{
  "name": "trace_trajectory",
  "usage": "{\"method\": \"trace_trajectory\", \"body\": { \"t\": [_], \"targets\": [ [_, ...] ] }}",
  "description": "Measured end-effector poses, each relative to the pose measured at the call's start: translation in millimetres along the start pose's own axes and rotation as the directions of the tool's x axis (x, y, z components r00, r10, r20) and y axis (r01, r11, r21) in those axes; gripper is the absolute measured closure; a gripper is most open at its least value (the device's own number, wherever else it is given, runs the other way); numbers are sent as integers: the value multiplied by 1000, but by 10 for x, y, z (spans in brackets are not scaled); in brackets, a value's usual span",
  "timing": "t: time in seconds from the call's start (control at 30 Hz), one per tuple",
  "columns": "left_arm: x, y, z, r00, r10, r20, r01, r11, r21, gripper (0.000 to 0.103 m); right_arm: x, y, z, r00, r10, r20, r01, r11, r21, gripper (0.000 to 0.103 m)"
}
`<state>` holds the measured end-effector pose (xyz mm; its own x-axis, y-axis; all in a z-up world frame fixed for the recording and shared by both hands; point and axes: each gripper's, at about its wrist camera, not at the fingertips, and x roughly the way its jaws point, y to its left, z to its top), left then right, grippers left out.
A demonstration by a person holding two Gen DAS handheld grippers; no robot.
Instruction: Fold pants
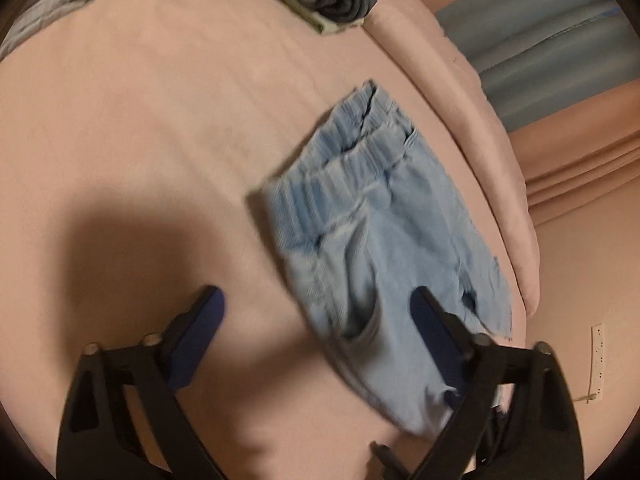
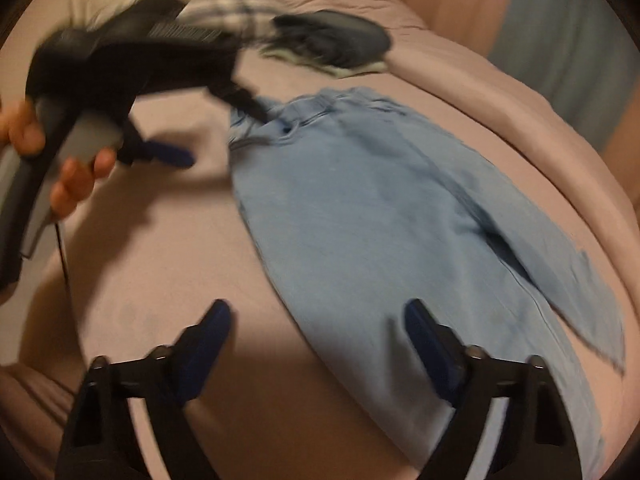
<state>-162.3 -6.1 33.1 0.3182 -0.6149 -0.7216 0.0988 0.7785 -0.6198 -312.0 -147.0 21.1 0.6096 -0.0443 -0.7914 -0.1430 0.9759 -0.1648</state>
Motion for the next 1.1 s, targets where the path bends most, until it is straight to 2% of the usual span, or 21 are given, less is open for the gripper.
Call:
{"method": "trace_trajectory", "body": {
  "t": [0.03, 0.07, 0.1, 0.13, 0.2, 0.23, 0.33, 0.47, 0.5, 0.53, 0.6, 0.67, 0.7, 0.73, 0.83, 0.87, 0.93, 0.97, 1.0, 1.07, 1.1],
  "targets": [
    [26, -19, 40, 1000, -1, 0, 1, 1000, 6, 47, 53, 5, 12, 1000, -13, -5, 13, 1000, -18, 33],
    [87, -19, 75, 1000, -3, -13, 3, 1000, 7, 56, 154, 21, 46, 1000, -29, -4, 29, 999, -33, 40],
    [136, -8, 98, 1000, -4, -27, 4, 1000, 6, 69, 261, 25, 92, 999, -37, -6, 36, 999, -35, 51],
    [181, -6, 111, 999, 18, -45, -18, 1000, 9, 69, 313, -10, 113, 1000, -24, -11, 24, 999, -25, 58],
    [175, 33, 92, 999, 30, -42, -29, 999, 33, 76, 418, -28, 210, 1000, 3, -9, -3, 1000, 0, 80],
    [137, 42, 78, 999, 31, -32, -29, 998, 51, 80, 478, -2, 284, 1000, 12, -10, -12, 1000, 3, 85],
    [48, 117, 6, 999, 44, -18, -42, 996, 78, 82, 435, 58, 292, 998, 64, -16, -64, 998, -6, 87],
    [73, 179, -25, 996, 77, -35, -73, 992, 103, 79, 610, 116, 307, 996, 73, -43, -75, 996, -43, 85],
    [55, 140, -12, 995, 95, -36, -89, 988, 126, 74, 667, 81, 365, 995, 87, -48, -88, 995, -36, 84],
    [11, 97, -1, 992, 124, -29, -118, 981, 153, 63, 643, 23, 383, 993, 109, -52, -110, 994, -7, 81],
    [-102, -16, 35, 983, 182, 20, -182, 958, 223, 51, 574, -150, 435, 979, 197, -52, -192, 978, 82, 65],
    [-261, -167, 40, 965, 232, 119, -258, 915, 311, 54, 388, -387, 426, 973, 230, 19, -230, 960, 159, 61],
    [-316, -270, 37, 959, 233, 163, -278, 890, 362, 54, 307, -459, 389, 975, 219, 34, -221, 958, 183, 61],
    [-329, -367, 24, 960, 213, 181, -271, 872, 408, 54, 265, -568, 363, 979, 197, 41, -202, 957, 209, 61],
    [-152, -586, -20, 983, 133, 127, -180, 841, 510, 54, 294, -880, 225, 992, 126, -4, -119, 949, 290, 61],
    [-22, -646, -69, 987, 129, 97, -162, 817, 554, 54, 349, -943, 147, 991, 128, -42, -109, 944, 311, 61],
    [312, -687, -191, 978, 209, 20, -175, 757, 630, 56, 431, -928, -37, 981, 136, -138, -91, 952, 293, 61],
    [498, -641, -261, 963, 266, -50, -169, 735, 657, 56, 381, -887, -109, 984, 129, -120, -96, 964, 248, 60],
    [580, -604, -308, 954, 289, -77, -163, 717, 678, 54, 320, -857, -148, 983, 135, -127, -107, 972, 209, 60],
    [521, -635, -332, 959, 277, -62, -145, 665, 733, 54, 241, -908, -163, 971, 179, -159, -148, 971, 186, 60],
    [489, -667, -279, 962, 262, -79, -120, 665, 737, 54, 192, -1010, -158, 963, 219, -158, -185, 961, 207, 60]
  ]
}}
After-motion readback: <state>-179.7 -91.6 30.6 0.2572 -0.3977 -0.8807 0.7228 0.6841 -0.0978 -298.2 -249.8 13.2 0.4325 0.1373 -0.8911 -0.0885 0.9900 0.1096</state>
